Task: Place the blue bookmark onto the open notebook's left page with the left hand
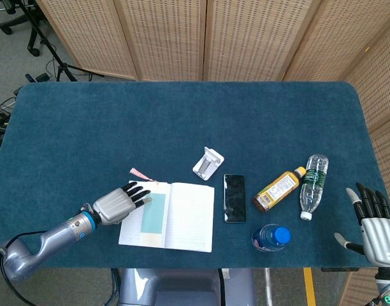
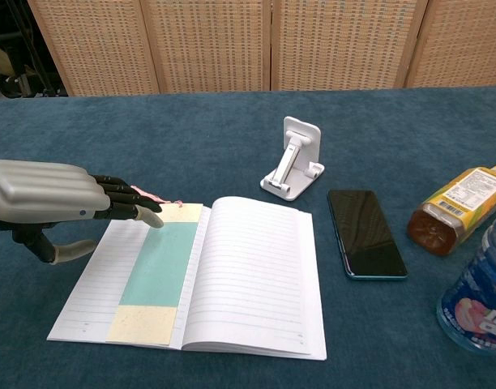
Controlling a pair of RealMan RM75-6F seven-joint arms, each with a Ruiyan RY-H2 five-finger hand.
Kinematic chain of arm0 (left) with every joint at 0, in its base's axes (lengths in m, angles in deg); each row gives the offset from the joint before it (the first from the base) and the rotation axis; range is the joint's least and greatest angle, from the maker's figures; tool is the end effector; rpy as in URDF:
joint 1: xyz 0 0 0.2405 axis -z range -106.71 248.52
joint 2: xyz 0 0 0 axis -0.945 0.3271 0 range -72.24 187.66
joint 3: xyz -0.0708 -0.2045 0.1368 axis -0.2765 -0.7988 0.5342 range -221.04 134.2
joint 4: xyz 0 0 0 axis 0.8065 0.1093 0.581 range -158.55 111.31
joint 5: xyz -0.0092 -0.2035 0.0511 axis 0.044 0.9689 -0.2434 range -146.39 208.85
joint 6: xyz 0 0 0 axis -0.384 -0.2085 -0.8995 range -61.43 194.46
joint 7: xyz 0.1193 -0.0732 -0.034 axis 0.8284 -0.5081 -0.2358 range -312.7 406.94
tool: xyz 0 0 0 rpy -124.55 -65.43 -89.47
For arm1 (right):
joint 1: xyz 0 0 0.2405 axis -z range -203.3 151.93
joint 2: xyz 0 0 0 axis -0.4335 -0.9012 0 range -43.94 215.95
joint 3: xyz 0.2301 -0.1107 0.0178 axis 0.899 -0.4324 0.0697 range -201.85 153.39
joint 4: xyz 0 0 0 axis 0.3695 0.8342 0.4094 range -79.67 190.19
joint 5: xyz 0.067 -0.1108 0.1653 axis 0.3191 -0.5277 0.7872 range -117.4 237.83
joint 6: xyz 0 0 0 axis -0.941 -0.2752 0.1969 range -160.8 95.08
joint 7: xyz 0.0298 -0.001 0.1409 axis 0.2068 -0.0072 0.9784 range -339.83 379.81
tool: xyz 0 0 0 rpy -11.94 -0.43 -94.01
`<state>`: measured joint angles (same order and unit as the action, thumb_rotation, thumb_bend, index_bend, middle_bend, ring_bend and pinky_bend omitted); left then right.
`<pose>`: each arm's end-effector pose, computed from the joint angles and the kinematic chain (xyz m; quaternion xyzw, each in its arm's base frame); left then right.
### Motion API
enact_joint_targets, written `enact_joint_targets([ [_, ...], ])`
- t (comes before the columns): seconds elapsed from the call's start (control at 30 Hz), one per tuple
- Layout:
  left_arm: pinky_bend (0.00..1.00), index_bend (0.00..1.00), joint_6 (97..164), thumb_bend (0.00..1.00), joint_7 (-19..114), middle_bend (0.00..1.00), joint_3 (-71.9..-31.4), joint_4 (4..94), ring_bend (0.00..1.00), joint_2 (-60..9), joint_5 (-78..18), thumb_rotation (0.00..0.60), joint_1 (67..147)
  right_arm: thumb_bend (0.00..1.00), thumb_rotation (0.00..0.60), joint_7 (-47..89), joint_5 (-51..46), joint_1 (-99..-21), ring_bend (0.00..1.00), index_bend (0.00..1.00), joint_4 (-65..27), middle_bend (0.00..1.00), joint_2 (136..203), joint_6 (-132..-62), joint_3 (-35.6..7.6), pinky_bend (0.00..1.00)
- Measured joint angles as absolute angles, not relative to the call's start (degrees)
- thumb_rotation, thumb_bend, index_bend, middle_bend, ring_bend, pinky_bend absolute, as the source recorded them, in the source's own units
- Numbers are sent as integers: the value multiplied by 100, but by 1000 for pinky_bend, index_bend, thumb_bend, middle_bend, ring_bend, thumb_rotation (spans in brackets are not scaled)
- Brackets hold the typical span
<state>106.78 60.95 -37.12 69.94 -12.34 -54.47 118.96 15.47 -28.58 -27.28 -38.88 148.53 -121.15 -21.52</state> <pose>-0.1850 0.2914 0.0152 -0.9163 -0.2250 -0.1890 0.2720 -0.3071 -0.1625 0.1693 0.6018 -0.3555 0.3750 0.6089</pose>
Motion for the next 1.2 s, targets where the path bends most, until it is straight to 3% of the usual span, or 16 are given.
enact_joint_targets([
  [1.2, 0, 0, 10532, 610, 7002, 0, -3823, 7108, 0, -1538, -4787, 600, 11910, 0, 600, 1612, -2897, -2706, 0, 0, -3893, 0, 14830, -12168, -2155, 0],
])
